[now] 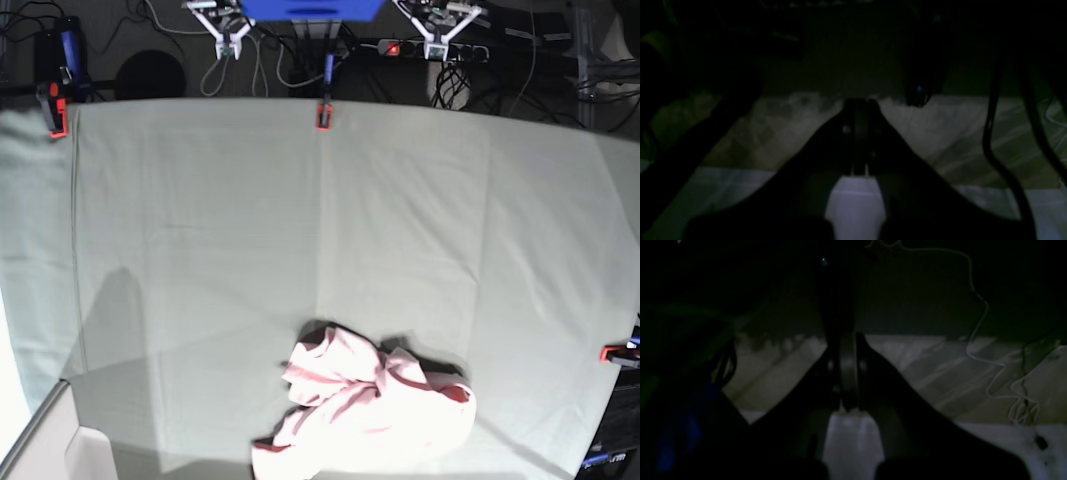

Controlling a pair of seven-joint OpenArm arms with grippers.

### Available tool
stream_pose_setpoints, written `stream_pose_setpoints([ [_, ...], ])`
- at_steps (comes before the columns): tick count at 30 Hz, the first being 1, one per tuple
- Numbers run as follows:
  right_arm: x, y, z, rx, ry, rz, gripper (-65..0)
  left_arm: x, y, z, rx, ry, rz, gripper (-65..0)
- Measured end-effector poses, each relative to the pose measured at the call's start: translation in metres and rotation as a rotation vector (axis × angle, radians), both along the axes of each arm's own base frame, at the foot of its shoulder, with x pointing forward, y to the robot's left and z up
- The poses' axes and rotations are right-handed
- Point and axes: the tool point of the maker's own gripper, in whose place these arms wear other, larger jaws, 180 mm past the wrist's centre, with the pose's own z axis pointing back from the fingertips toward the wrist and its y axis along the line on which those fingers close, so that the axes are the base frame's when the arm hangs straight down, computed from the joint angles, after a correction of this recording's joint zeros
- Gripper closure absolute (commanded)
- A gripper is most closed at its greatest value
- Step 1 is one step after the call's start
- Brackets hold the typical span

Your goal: Layout the t-shirt on the table in an organized manner, then fold the t-shirt properly

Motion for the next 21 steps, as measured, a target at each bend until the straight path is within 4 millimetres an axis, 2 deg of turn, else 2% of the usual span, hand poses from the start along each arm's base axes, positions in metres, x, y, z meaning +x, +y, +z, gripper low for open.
stream_pose_setpoints([
  [3, 0.002, 0.000, 0.000, 0.000, -0.002, 0.017, 0.0, 0.006, 0.004, 0.000, 0.005, -0.016, -0.001, 0.0],
  [21, -0.005, -0.009, 0.000, -0.014, 0.013, 0.021, 0.0, 0.003, 0.007, 0.001, 0.011, -0.008, -0.002, 0.0],
])
